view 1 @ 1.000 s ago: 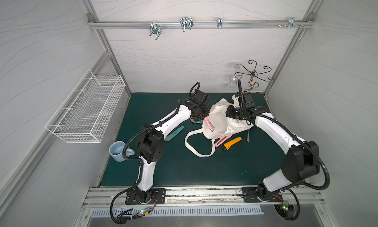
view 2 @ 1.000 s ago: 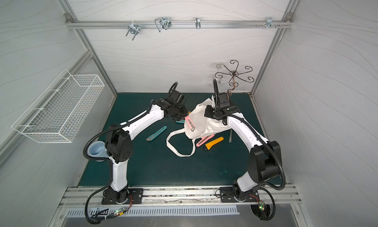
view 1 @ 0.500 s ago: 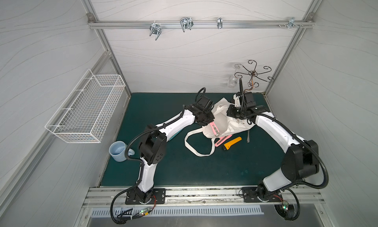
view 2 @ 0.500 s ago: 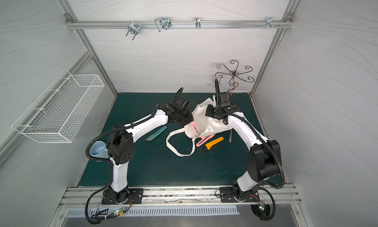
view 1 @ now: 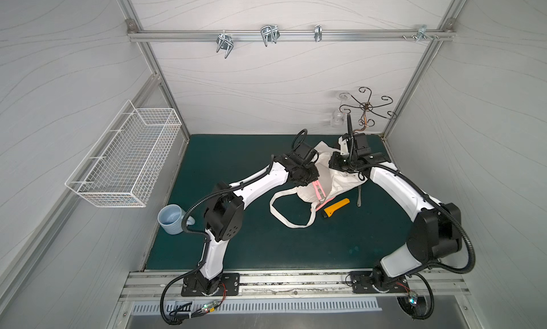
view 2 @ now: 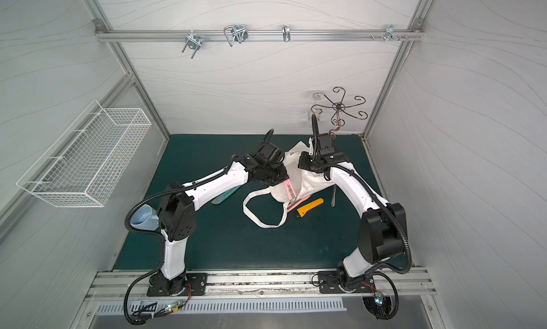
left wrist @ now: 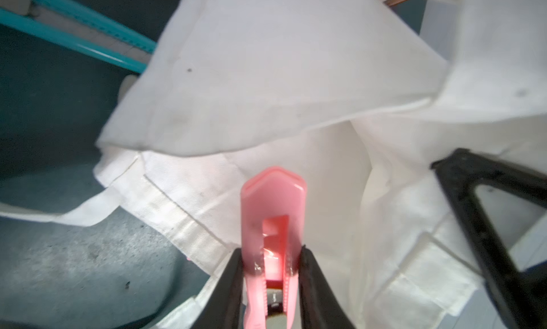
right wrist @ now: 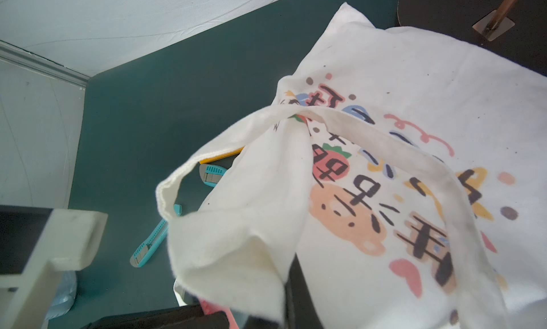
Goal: Place the art knife into the pouch
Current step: Place the utility knife in the pouch.
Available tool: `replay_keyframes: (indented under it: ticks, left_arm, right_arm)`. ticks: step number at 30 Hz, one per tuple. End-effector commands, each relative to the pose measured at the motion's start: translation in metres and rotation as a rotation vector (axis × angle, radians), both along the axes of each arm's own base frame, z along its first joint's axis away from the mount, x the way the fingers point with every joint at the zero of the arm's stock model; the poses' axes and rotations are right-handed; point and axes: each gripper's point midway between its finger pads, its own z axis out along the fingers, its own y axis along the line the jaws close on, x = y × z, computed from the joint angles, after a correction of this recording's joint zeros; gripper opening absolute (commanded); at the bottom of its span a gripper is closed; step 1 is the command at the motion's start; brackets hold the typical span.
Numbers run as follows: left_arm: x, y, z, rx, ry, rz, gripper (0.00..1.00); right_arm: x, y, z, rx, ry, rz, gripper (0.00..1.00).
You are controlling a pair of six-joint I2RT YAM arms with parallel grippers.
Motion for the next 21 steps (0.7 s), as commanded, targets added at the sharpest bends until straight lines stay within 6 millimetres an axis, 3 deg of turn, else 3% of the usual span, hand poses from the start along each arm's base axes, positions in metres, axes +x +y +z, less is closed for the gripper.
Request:
replay_keyframes:
  ticks: [1, 6, 13, 17, 21]
  left_arm:
    - [0.018, -0.027, 0.028, -0.082, -0.100, -0.074, 0.22]
    - [0.031, -0.039, 0.032, -0.130, -0.164, -0.171, 0.23]
    - [0.053, -0.035, 0.033, -0.183, -0.188, -0.268, 0.24]
    - [0.055, -0.032, 0.047, -0.219, -0.224, -0.302, 0.33]
    - [0.049, -0.011, 0.072, -0.245, -0.257, -0.293, 0.39]
  right_arm:
    - [0.002, 0.001, 0.017, 0.023, -0.027, 0.016, 0.00]
    - [-0.001, 0.004, 0.021, 0.063, -0.024, 0.029, 0.00]
    - [-0.013, 0.017, 0.036, 0.147, -0.015, 0.085, 0.00]
    - [-0.018, 0.025, 0.044, 0.198, -0.007, 0.115, 0.00]
    - [-0.013, 0.019, 0.045, 0.185, -0.011, 0.094, 0.00]
